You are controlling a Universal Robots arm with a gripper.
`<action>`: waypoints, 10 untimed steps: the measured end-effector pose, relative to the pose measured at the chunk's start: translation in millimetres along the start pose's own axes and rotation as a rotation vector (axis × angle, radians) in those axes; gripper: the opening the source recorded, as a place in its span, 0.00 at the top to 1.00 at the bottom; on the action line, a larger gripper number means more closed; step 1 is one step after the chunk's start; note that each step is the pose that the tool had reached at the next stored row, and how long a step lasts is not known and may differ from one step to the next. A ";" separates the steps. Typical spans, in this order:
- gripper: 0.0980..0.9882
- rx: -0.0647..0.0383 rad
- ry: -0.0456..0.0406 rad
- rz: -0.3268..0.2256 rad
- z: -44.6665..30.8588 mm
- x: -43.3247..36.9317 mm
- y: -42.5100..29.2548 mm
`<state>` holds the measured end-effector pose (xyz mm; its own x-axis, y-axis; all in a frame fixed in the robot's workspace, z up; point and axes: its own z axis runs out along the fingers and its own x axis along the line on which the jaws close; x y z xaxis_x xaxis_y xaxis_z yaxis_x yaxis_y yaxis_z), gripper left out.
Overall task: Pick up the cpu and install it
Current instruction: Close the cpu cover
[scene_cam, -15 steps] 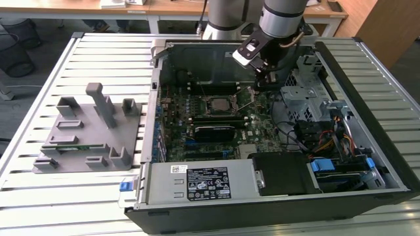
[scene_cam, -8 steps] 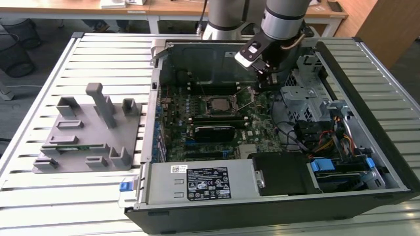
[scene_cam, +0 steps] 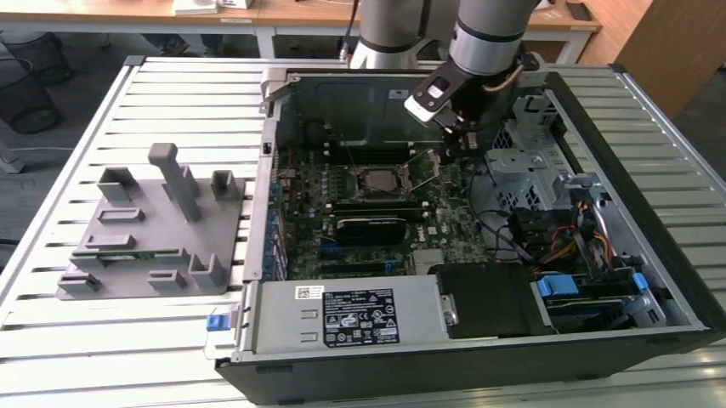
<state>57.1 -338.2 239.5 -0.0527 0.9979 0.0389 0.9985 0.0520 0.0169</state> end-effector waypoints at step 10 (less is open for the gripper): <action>0.99 0.000 0.0087 0.000 -4.1 1.1 -17.5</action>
<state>39.6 -338.2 243.4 -0.0526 0.9975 0.0475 0.9985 0.0519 0.0168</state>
